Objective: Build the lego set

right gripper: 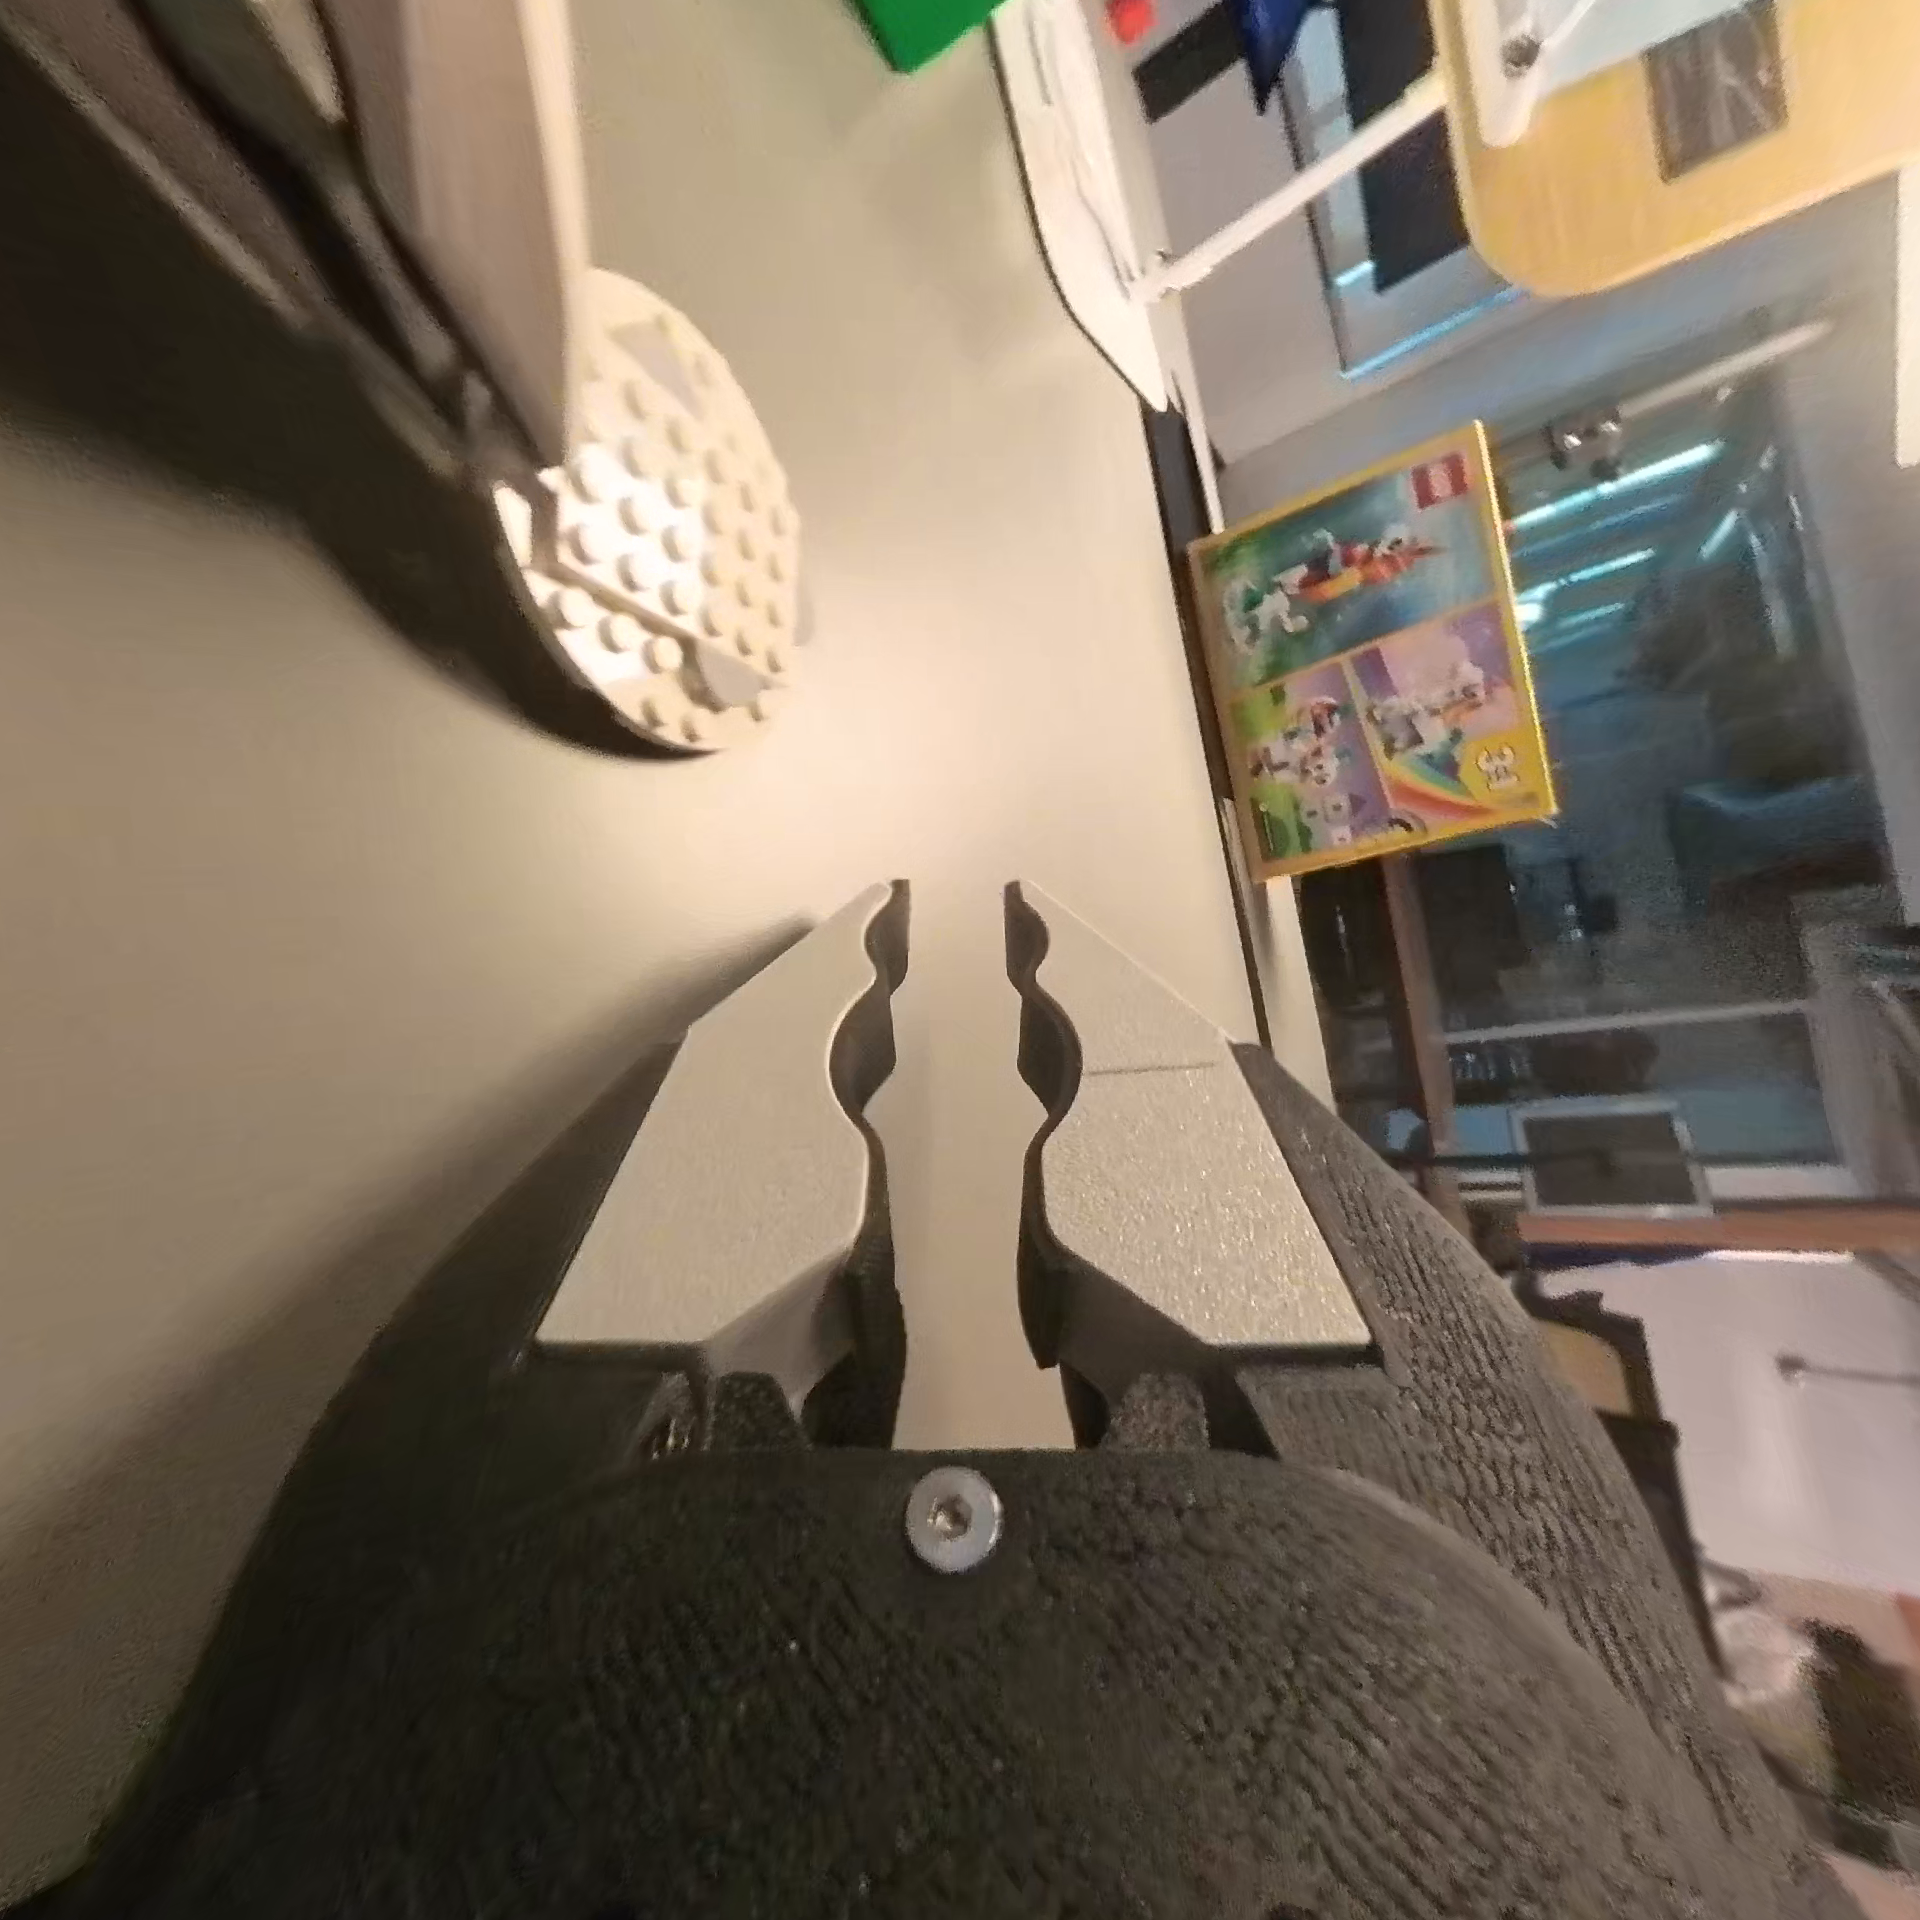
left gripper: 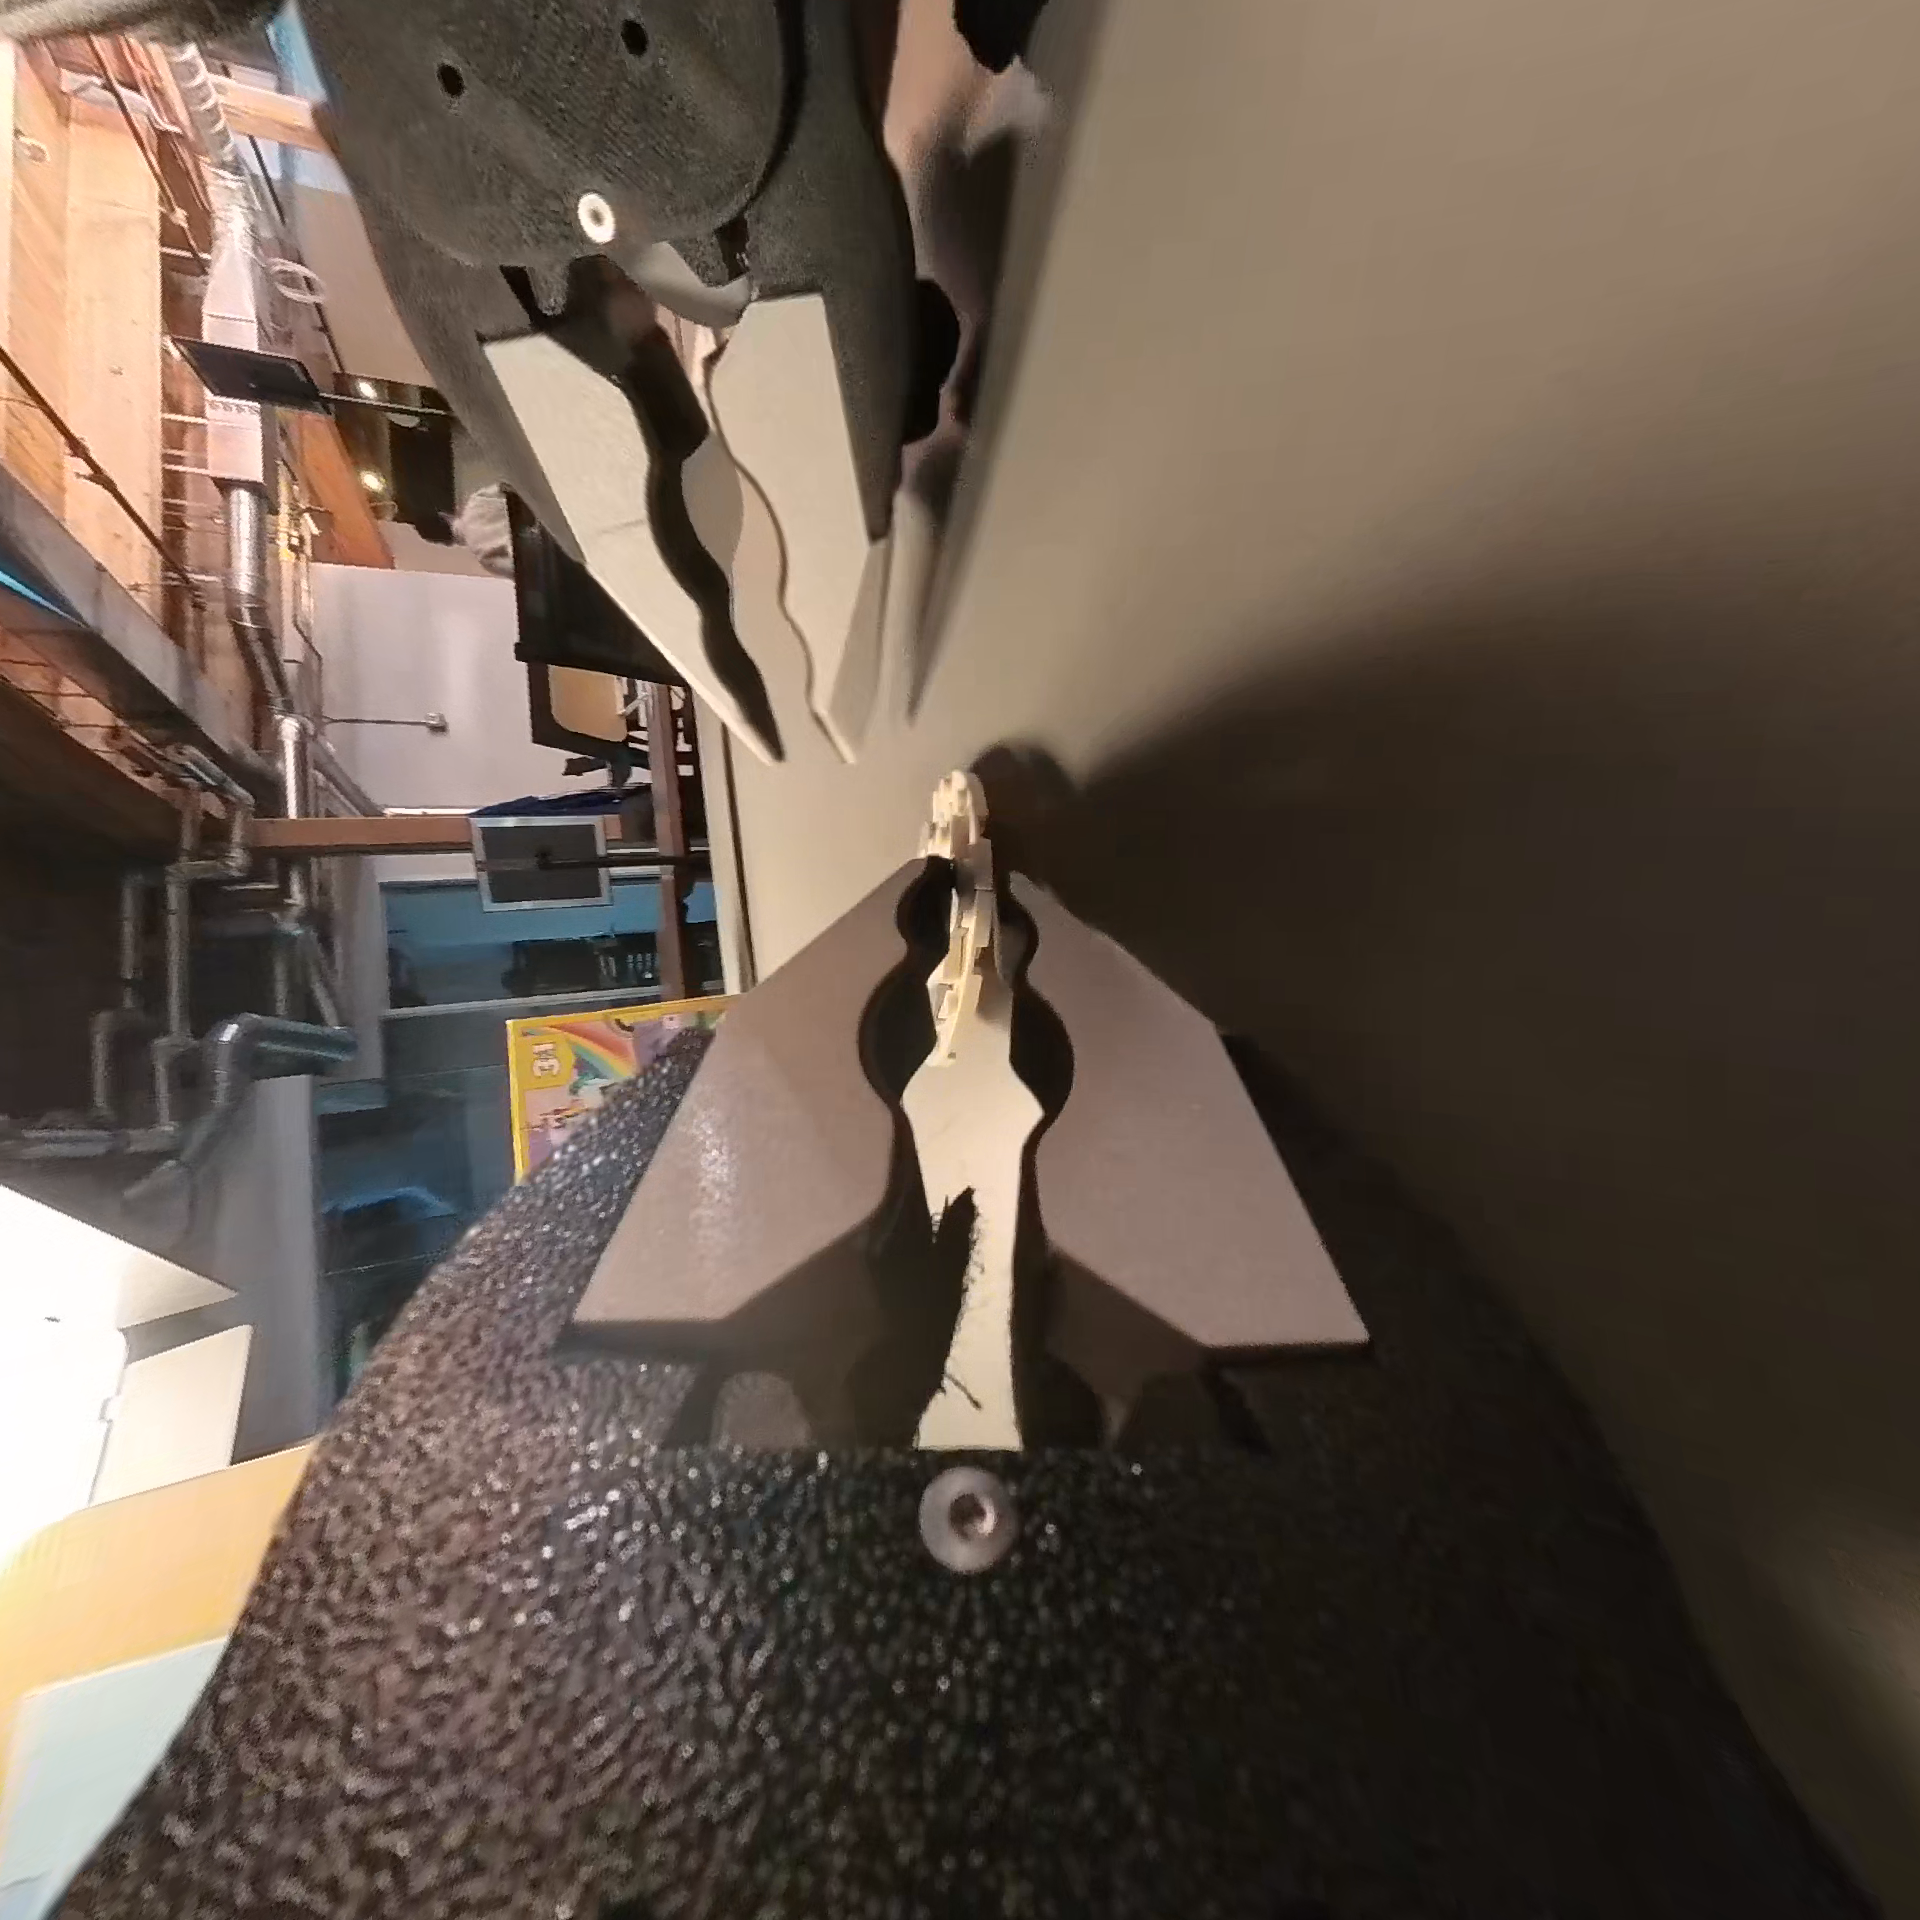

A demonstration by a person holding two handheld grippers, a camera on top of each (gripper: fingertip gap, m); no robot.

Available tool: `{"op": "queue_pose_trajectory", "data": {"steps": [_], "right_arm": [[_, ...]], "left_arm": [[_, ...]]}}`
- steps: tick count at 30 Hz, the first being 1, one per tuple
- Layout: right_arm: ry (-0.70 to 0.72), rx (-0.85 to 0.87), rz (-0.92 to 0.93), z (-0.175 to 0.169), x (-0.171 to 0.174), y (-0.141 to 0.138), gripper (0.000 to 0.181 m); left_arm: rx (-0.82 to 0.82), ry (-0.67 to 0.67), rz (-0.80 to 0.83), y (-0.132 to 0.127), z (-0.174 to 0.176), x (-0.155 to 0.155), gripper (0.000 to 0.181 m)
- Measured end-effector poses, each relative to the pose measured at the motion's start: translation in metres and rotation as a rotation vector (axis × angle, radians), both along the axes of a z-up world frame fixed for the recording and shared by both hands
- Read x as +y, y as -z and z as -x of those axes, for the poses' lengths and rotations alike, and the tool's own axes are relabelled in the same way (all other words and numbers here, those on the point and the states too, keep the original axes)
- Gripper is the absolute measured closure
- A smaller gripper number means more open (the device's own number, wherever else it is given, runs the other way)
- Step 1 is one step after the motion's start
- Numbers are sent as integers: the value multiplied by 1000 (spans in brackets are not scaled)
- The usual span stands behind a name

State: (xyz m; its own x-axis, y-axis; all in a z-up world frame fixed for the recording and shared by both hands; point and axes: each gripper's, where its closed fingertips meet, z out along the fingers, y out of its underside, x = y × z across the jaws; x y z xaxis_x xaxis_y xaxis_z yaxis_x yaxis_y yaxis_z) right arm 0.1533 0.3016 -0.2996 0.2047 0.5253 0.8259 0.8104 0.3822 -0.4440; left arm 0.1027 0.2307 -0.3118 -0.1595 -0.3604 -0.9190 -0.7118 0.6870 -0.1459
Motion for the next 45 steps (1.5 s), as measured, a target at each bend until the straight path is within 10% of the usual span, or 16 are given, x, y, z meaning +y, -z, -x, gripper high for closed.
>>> {"op": "queue_pose_trajectory", "data": {"steps": [19,25,35,45], "right_arm": [[58,210,-27,-3,10,-23,168],[65,251,-32,-4,11,-28,169],[89,458,-88,-18,13,-60,174],[129,673,-86,-43,20,-82,179]], "left_arm": [[-200,-84,587,2,4,-15,151],[-517,-80,804,-36,-6,-13,123],[-949,-45,94,-135,34,7,165],[-897,32,77,-129,25,-5,181]]}}
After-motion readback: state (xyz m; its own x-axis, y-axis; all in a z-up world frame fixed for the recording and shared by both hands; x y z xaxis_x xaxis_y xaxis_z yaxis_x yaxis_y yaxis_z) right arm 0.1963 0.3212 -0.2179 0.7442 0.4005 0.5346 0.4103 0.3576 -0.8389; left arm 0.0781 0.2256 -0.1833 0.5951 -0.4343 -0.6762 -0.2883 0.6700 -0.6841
